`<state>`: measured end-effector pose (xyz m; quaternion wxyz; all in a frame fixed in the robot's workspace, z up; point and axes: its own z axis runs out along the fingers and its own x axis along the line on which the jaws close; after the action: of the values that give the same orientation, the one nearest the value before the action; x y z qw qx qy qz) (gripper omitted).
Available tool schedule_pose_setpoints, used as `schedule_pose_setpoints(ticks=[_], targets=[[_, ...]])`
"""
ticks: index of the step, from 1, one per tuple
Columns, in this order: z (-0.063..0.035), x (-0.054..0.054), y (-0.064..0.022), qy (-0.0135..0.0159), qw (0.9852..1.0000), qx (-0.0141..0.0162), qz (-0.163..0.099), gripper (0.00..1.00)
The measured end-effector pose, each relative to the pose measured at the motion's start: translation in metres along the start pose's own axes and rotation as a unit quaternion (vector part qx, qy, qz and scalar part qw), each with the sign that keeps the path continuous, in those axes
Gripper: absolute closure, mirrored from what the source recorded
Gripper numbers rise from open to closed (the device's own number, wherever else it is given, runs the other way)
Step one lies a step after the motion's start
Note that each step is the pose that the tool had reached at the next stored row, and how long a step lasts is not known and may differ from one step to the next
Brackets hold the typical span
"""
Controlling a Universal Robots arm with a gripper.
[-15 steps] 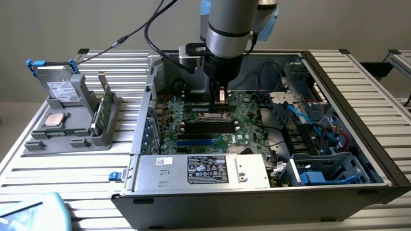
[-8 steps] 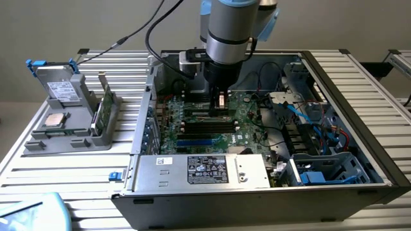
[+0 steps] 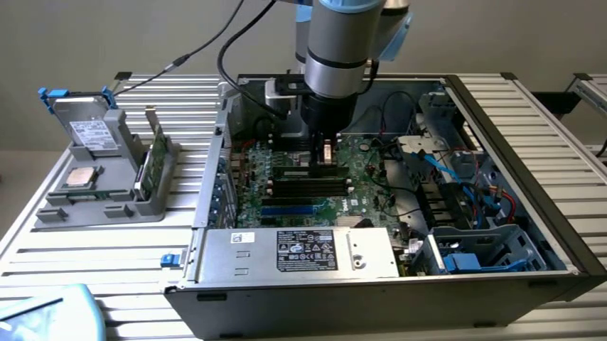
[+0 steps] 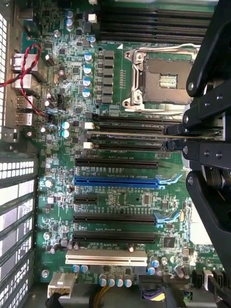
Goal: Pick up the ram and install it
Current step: 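Insert the ram into the slot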
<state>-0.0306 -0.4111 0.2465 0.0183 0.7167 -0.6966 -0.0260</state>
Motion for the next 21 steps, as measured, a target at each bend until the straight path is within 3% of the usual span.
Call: schedule_pose_setpoints(ticks=[1,8,13,16,21], targets=[[0.0002,0.000,-0.0001,0.0030,1.0000,0.0000,0.001,0.85],[0.0046,-0.006,-0.0006,0.0166,0.9999,0.0013,0.003,0.85],[0.0075,-0.009,-0.0010,0.0339,0.9994,0.0013,0.005,0.85],[0.0080,-0.011,-0.0011,0.0445,0.9990,0.0055,0.005,0.85],[0.0107,-0.012,-0.0010,0.0471,0.9988,0.0121,0.006,0.85]])
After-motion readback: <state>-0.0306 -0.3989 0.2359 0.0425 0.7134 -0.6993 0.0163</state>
